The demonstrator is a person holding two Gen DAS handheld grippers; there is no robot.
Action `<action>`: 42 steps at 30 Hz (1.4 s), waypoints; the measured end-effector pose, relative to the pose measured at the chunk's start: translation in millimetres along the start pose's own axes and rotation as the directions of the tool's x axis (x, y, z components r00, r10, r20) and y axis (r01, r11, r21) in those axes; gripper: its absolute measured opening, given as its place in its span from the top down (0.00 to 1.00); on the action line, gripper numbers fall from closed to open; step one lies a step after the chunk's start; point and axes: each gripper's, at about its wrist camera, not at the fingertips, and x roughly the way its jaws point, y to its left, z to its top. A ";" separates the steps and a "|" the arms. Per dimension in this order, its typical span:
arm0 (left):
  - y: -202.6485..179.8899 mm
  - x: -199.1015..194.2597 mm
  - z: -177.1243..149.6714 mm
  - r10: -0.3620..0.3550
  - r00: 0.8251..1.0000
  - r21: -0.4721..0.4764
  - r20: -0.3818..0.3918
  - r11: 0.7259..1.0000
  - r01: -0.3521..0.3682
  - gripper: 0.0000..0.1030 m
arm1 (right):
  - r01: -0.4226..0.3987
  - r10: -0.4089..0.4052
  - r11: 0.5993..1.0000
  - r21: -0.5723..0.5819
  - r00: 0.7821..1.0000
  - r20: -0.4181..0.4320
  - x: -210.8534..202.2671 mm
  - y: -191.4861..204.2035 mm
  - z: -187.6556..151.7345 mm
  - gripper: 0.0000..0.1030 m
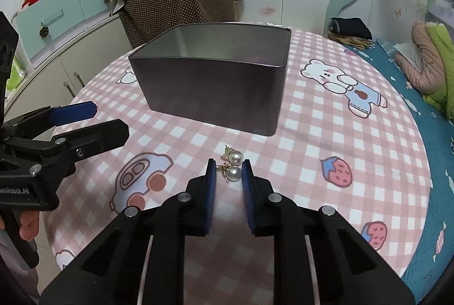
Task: Organize jewelry
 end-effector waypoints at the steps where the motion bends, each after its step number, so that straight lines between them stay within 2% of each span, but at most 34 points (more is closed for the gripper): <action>1: -1.3 0.7 0.2 -0.002 1.000 0.001 -0.002 1.000 0.002 0.13 | -0.002 0.002 1.000 0.002 1.000 0.000 0.2 0.0 0.1 0.83; 3: -3.6 1.9 1.2 -0.007 1.000 0.006 -0.004 1.000 0.007 0.13 | -0.005 0.005 1.000 0.014 1.000 0.003 -1.3 -2.7 0.9 0.85; 4: -5.7 2.4 1.7 -0.011 1.000 0.009 -0.006 1.000 0.011 0.13 | -0.002 0.002 1.000 0.019 1.000 0.005 -2.7 -4.5 1.8 0.90; 11: -29.6 8.7 5.9 -0.060 0.998 0.056 -0.020 0.997 0.062 0.13 | 0.032 -0.033 0.996 0.079 0.999 0.015 -11.3 -32.1 -1.1 0.90; 20: -65.4 30.7 12.7 -0.118 0.990 0.118 -0.073 0.985 0.126 0.14 | 0.079 -0.093 0.984 0.160 0.993 0.079 -35.7 -70.6 0.0 0.90; 23: -73.2 38.3 14.2 -0.146 0.984 0.112 -0.097 0.981 0.157 0.29 | 0.090 -0.108 0.980 0.179 0.990 0.091 -40.6 -82.6 -1.1 0.90; 26: -81.7 50.9 15.5 -0.135 0.983 0.124 -0.124 0.981 0.151 0.39 | 0.094 -0.115 0.975 0.199 0.989 0.098 -42.7 -92.5 -3.8 0.90; 30: -85.4 67.0 14.8 -0.111 0.981 0.113 -0.160 0.985 0.130 0.59 | 0.078 -0.102 0.972 0.223 0.990 0.098 -41.6 -100.0 -6.6 0.90; 31: -87.1 67.7 15.0 -0.107 0.982 0.127 -0.156 0.984 0.127 0.69 | 0.078 -0.102 0.972 0.223 0.990 0.098 -41.0 -100.4 -6.9 0.90; 34: -89.1 70.1 15.9 -0.094 0.983 0.140 -0.159 0.983 0.117 0.82 | 0.065 -0.089 0.972 0.226 0.991 0.099 -39.2 -101.9 -6.3 0.90; 42: -91.5 66.3 13.5 -0.090 0.985 0.152 -0.149 0.982 0.113 0.84 | 0.052 -0.079 0.972 0.229 0.990 0.112 -43.7 -102.6 -7.8 0.90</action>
